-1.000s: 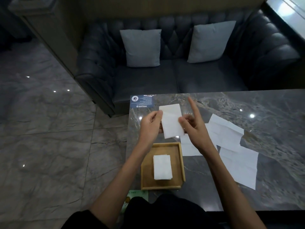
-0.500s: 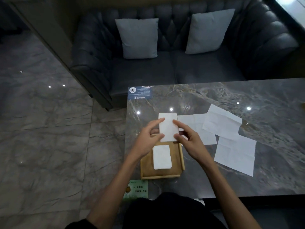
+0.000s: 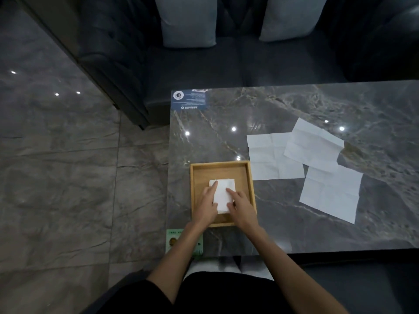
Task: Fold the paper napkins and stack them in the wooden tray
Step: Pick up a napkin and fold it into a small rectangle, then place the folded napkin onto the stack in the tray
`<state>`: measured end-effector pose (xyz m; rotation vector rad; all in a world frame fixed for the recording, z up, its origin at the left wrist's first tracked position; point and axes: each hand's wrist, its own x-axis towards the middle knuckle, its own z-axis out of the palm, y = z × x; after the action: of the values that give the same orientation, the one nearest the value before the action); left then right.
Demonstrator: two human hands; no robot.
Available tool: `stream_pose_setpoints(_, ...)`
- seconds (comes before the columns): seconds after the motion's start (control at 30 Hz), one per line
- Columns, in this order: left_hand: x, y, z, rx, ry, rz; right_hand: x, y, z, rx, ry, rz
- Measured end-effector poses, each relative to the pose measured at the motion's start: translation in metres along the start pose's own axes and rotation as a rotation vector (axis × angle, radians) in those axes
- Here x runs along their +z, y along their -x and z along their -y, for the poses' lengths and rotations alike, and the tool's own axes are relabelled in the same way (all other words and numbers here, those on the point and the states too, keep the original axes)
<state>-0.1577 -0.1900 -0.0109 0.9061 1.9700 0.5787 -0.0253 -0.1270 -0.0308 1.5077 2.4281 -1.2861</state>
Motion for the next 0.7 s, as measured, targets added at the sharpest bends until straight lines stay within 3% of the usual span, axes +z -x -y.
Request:
stream_pose_setpoints(0.23, 0.008, -0.005, 0.008, -0.067, -0.034, 0.013, 0.012, -0.001, -0.003, 0.022, 0.091, 0.005)
stream_pose_setpoints(0.37, 0.009, -0.005, 0.010, -0.095, -0.138, -0.004, 0.014, 0.002, -0.005, 0.060, 0.211, 0.095)
stream_pose_setpoints(0.5, 0.009, 0.000, 0.003, -0.150, -0.027, 0.023, 0.008, -0.002, -0.007, 0.064, 0.177, 0.123)
stream_pose_setpoints(0.7, 0.017, -0.005, -0.028, -0.101, -0.209, -0.209, -0.053, 0.006, -0.036, 0.190, -0.244, -0.310)
